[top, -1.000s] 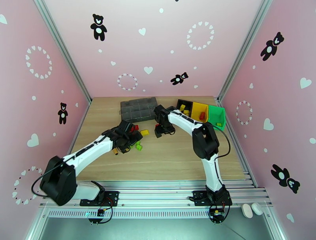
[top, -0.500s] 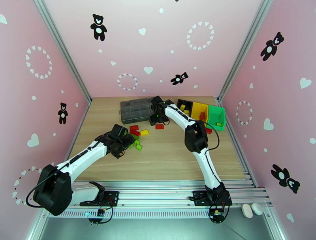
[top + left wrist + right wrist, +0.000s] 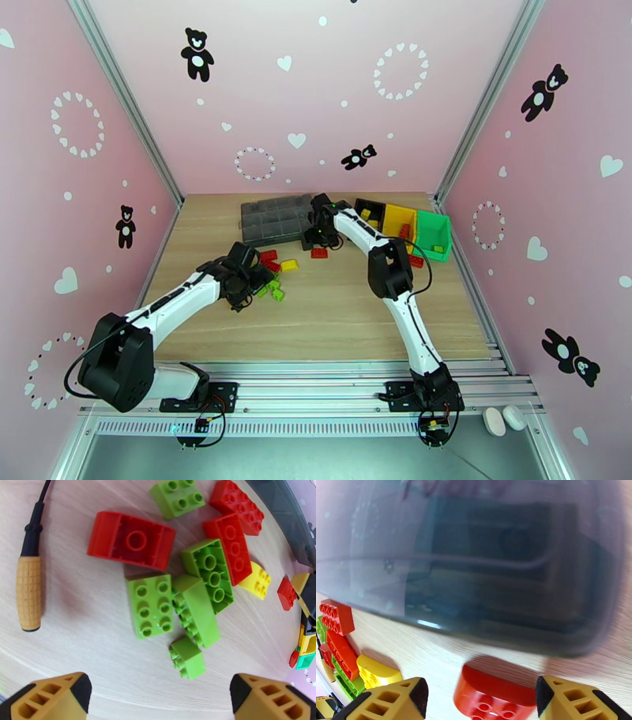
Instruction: Sort the legos into containers by color
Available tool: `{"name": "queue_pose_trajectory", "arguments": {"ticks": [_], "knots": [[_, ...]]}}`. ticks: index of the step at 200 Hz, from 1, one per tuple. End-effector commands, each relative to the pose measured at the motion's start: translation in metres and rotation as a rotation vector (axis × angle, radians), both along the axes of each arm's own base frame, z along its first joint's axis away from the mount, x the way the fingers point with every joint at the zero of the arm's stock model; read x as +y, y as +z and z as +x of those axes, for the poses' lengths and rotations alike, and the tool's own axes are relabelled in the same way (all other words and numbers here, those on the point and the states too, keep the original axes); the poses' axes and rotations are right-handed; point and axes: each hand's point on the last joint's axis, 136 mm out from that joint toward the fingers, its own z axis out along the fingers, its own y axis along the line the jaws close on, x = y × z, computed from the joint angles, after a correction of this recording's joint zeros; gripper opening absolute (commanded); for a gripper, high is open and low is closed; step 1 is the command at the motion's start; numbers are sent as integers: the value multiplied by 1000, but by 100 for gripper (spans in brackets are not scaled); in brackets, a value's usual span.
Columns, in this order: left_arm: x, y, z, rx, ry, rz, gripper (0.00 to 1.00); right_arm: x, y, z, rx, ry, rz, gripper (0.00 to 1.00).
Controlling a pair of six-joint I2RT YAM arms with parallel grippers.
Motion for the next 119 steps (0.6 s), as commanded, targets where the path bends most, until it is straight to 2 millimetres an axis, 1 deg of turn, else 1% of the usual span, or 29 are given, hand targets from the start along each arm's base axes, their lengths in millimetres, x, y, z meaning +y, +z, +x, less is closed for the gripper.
{"name": "queue_pose_trajectory", "arguments": {"ticks": [1,28,64,93,119], "knots": [[-1,2,-2,19,-20,-4,98,8,-9,-8,44,5,31,75],[2,2,-5,15,-3,2,98,8,-5,-17,44,12,47,75],[6,1,-9,8,18,-2,98,11,3,-36,37,42,39,74],[8,2,-12,-1,31,-5,98,11,1,-53,28,83,-34,72],[10,3,-16,-3,39,-8,98,6,-6,-60,20,79,-126,67]]}}
